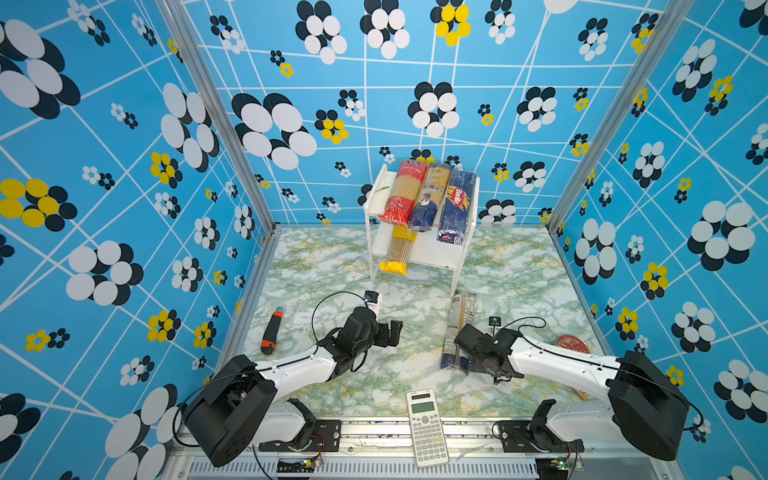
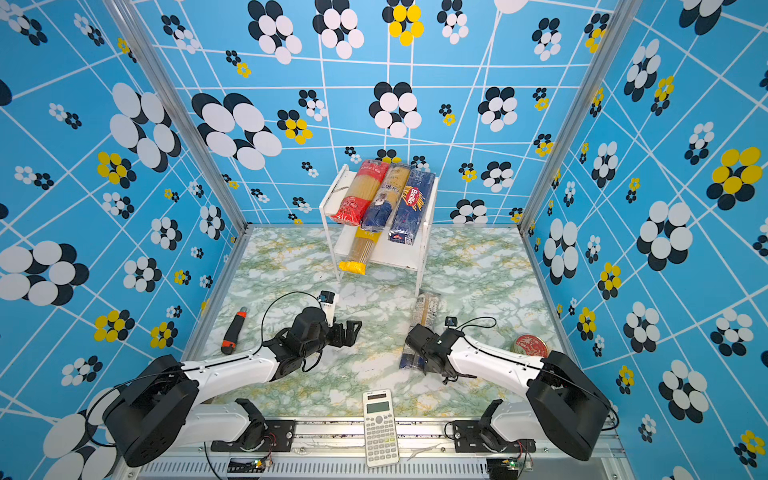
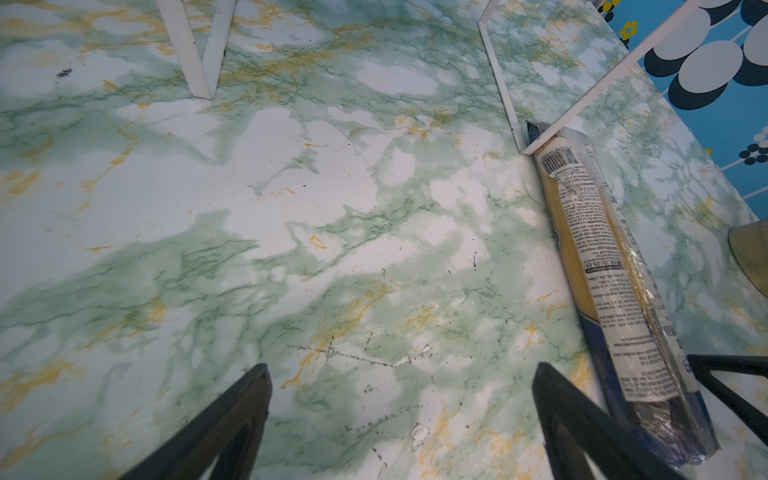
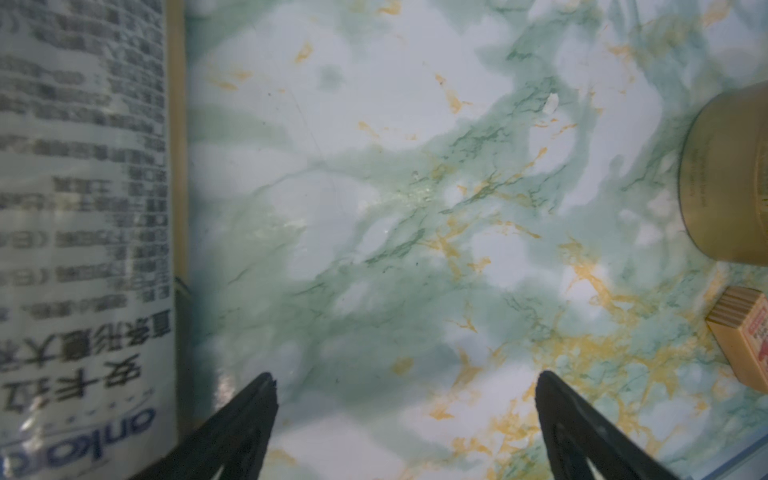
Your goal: Place and organize the pasta boxes and bags onto the shelf
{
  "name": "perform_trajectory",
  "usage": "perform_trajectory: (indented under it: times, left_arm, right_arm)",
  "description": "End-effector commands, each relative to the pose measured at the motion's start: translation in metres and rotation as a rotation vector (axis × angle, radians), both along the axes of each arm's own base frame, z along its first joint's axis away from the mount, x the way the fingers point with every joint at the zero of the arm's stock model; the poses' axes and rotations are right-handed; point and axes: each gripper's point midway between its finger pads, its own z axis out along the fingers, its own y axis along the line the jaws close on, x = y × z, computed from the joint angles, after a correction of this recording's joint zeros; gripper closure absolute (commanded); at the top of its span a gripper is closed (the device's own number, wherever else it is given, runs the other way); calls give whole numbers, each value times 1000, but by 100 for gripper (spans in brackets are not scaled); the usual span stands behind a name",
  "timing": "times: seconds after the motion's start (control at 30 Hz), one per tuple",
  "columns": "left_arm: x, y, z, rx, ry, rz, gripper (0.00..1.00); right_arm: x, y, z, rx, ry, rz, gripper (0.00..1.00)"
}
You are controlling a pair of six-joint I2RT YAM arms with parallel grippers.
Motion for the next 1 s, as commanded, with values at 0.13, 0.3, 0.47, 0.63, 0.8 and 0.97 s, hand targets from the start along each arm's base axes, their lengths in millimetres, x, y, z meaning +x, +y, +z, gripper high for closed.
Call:
perform_trajectory:
  times: [0.13,0.3,0.47,0.63,0.8,0.97]
  left_arm:
    - [3,-1,9,-6,-20,14,1]
    - [3,1,10,-2,-23,19,1]
    - [2,4,10,8,-26,23,1]
    - [0,2,12,2,-39,7,1]
    - [-3,-3,16,-5,-69,-36,1]
    - [-8,-15,19,-17,-80,-116,1]
  right_arm:
    - [14,34,-1,47,-4,64,1]
    - [25,65,-2,119,-20,106,1]
    - [33,95,-5,177,-15,158,1]
    - [40,121,-10,224,-5,195,1]
    - [44,137,-13,276,-8,216,1]
    - [38,134,-12,300,-9,239,1]
